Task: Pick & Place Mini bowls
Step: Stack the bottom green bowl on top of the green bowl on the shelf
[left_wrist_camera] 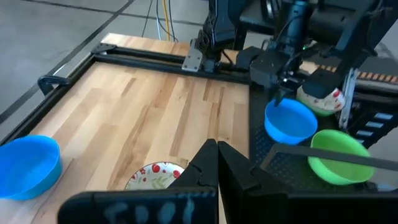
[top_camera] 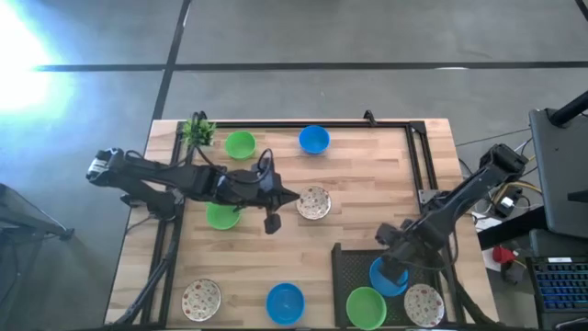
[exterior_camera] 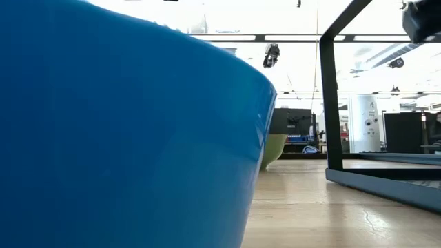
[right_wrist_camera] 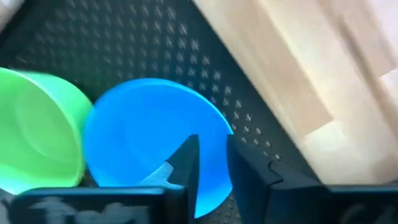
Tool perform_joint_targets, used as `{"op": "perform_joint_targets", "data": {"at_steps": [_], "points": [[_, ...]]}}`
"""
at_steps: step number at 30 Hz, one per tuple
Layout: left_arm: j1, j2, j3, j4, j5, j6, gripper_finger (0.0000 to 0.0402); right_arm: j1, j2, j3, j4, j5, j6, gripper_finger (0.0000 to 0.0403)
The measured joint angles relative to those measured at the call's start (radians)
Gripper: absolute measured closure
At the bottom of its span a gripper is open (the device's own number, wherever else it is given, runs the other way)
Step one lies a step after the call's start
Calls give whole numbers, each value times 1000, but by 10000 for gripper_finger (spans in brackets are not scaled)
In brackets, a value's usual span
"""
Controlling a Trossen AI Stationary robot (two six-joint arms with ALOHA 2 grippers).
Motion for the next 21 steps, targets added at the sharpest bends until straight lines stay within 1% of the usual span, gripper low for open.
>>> {"op": "perform_joint_targets", "data": {"at_steps": [6, 11, 15, 17, 21], "points": [[0, -41, 0, -48, -2, -4, 401, 0, 0, 143, -176, 70, -7, 389], [0, -54, 0, -83, -17, -6, 401, 0, 0, 227, -250, 111, -8, 394], [0, -54, 0, -119, -29, -25, 401, 0, -1, 263, -252, 157, -24, 394], [0, -54, 0, -131, -29, -33, 401, 0, -1, 273, -253, 161, -32, 394], [3, -57, 0, -178, -33, -105, 401, 0, 0, 280, -254, 184, -33, 394]]}}
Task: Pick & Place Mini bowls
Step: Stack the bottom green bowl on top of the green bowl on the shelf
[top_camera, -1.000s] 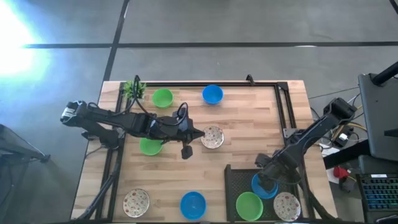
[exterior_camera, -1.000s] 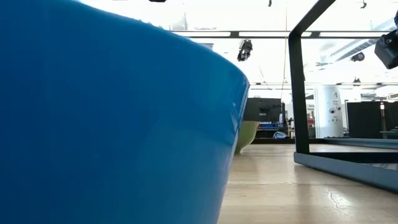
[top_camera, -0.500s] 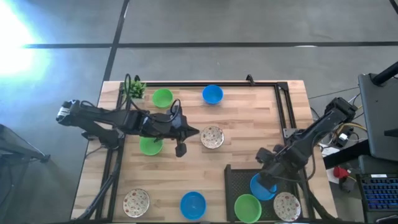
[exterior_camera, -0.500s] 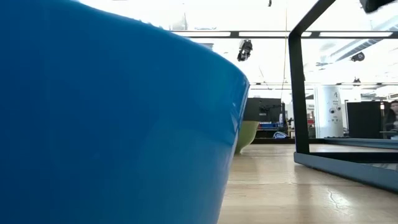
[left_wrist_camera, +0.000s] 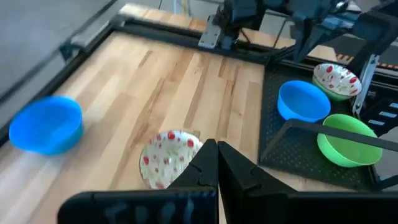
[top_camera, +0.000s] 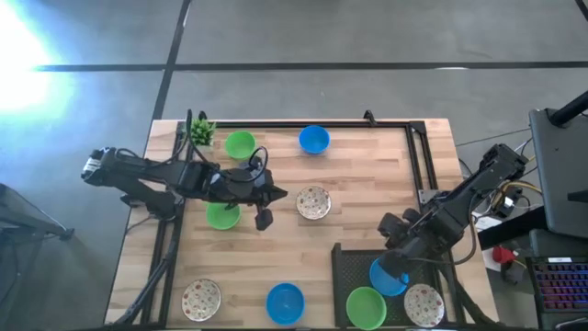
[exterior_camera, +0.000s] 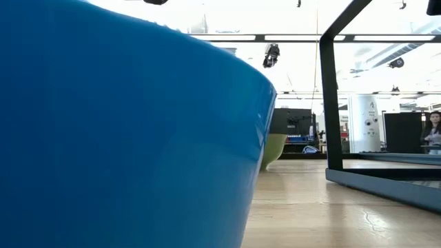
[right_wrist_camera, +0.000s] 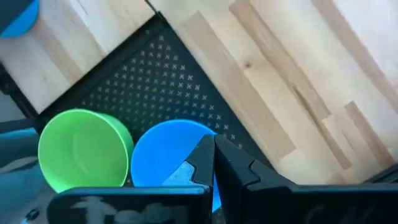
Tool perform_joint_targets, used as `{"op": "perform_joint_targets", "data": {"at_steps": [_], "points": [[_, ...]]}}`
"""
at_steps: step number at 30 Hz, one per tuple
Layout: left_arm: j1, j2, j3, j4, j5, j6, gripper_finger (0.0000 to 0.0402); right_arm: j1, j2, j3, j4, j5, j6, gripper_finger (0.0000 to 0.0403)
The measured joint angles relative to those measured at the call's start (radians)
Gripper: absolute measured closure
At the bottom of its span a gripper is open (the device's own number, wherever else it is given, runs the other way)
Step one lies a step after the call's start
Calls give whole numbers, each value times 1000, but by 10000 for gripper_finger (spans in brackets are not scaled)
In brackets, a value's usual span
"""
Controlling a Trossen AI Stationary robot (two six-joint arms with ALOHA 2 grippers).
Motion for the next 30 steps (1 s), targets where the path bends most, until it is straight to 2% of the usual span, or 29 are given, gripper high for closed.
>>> {"op": "perform_joint_targets", "data": {"at_steps": [8, 15, 24, 30], "points": [[7, -12, 0, -148, -77, -167, 401, 0, -1, 1, 3, 86, 2, 394], [12, -12, -10, -357, -152, -442, 401, 0, -4, 3, 6, 110, 52, 394], [11, -12, -14, -451, -147, -502, 401, 0, -5, 68, 6, 198, -2, 394], [15, -9, -27, -556, -68, -584, 401, 0, -5, 145, 6, 307, -90, 394]]}}
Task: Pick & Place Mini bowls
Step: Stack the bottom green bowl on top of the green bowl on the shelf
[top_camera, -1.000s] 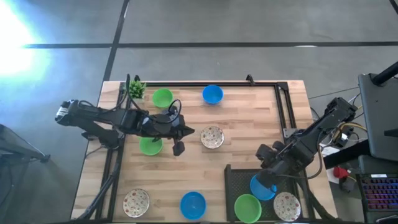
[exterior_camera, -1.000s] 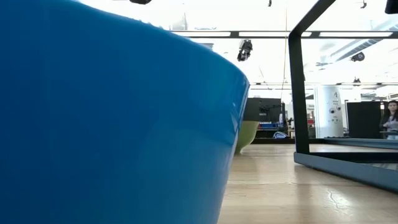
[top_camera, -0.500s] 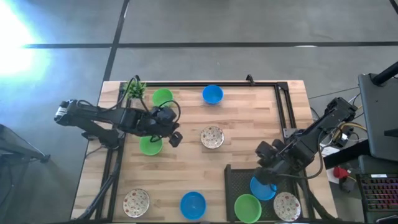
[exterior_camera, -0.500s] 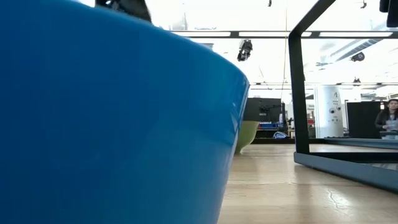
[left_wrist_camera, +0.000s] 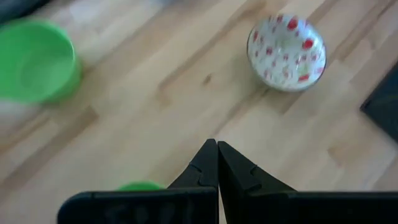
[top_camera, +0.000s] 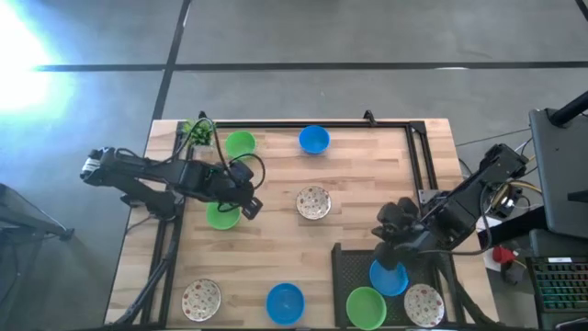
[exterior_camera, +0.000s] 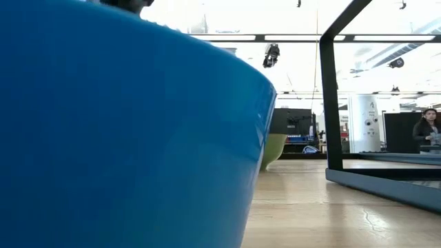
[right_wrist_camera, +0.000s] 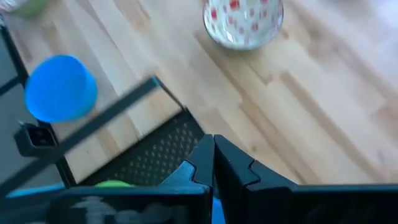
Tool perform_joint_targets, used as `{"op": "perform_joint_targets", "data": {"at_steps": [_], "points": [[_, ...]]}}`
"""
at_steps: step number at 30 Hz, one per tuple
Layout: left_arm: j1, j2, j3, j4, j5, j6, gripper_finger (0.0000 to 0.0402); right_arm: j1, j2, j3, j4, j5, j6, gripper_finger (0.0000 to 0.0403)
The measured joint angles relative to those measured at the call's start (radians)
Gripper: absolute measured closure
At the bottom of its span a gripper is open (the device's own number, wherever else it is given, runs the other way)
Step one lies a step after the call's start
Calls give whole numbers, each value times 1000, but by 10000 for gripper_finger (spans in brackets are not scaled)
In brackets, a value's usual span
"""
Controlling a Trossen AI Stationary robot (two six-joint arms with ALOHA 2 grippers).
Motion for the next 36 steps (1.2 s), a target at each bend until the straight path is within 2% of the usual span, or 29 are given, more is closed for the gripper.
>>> {"op": "perform_joint_targets", "data": {"at_steps": [5, 11, 14, 24, 29, 36], "points": [[11, 0, -67, -1, 121, -35, 401, 0, 0, 53, -1, 66, -70, 394], [32, 1, -169, 0, 215, -44, 401, 0, 0, 100, -2, 112, -116, 394], [38, 1, -200, 3, 228, -44, 391, 0, 0, 118, -2, 122, -125, 394], [41, 4, -263, 66, 259, -42, 323, 0, 0, 130, -1, 140, -124, 394], [42, 30, -334, 169, 303, -42, 319, 0, 0, 130, 0, 140, -120, 394], [44, 70, -396, 190, 363, -47, 319, 0, 0, 129, 0, 140, -117, 394]]}}
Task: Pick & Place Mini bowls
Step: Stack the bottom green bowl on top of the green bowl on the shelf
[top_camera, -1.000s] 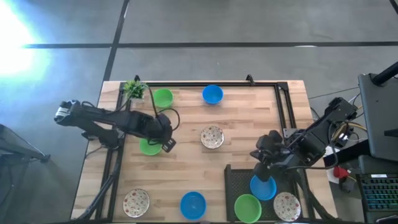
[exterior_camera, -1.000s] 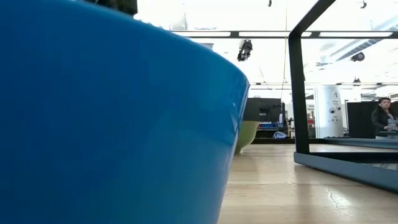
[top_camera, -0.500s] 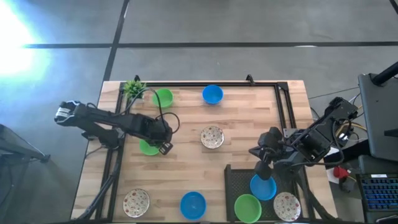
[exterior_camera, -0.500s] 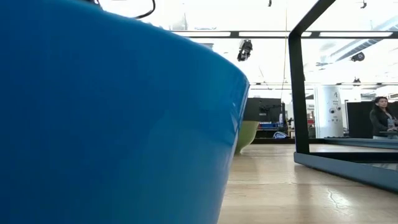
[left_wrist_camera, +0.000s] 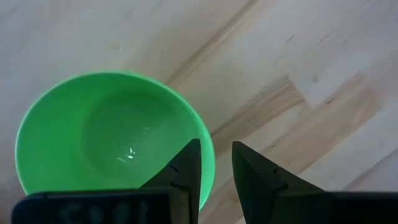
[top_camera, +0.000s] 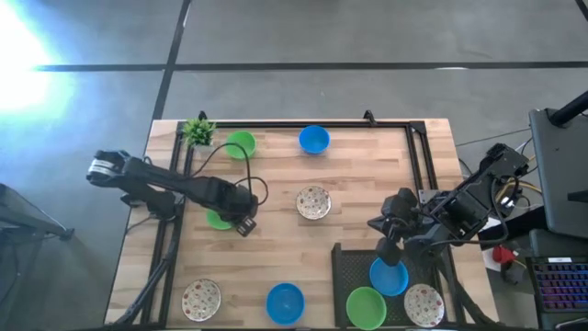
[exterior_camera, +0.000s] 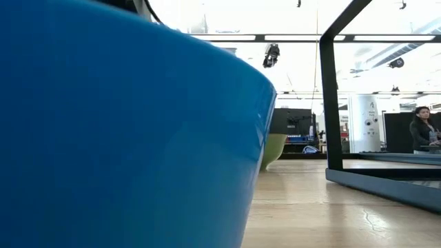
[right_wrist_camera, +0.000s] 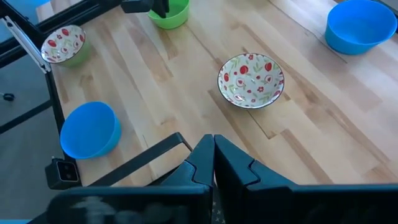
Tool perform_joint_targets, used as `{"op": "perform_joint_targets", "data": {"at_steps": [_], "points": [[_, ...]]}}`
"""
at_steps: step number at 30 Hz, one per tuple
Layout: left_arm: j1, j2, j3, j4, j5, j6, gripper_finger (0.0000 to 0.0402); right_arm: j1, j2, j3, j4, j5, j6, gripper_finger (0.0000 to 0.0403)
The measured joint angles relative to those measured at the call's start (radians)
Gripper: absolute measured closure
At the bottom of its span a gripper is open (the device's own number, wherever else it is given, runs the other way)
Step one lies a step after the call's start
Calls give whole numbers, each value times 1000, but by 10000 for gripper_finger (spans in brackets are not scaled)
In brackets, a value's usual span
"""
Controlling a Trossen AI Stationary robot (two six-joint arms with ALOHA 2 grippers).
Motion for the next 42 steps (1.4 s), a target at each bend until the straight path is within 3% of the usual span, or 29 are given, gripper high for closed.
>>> {"op": "perform_joint_targets", "data": {"at_steps": [24, 27, 31, 42], "points": [[1, 8, -141, 164, 17, 11, 320, -1, 0, 0, 1, 0, 0, 394], [1, 8, -149, 164, 21, 26, 337, -1, 0, 0, 1, 0, 0, 394], [1, 7, -149, 160, 37, 42, 387, -1, 0, 0, 1, 0, 0, 394], [1, 6, -51, 154, 45, 91, 400, -1, 0, 0, -1, 70, -11, 394]]}}
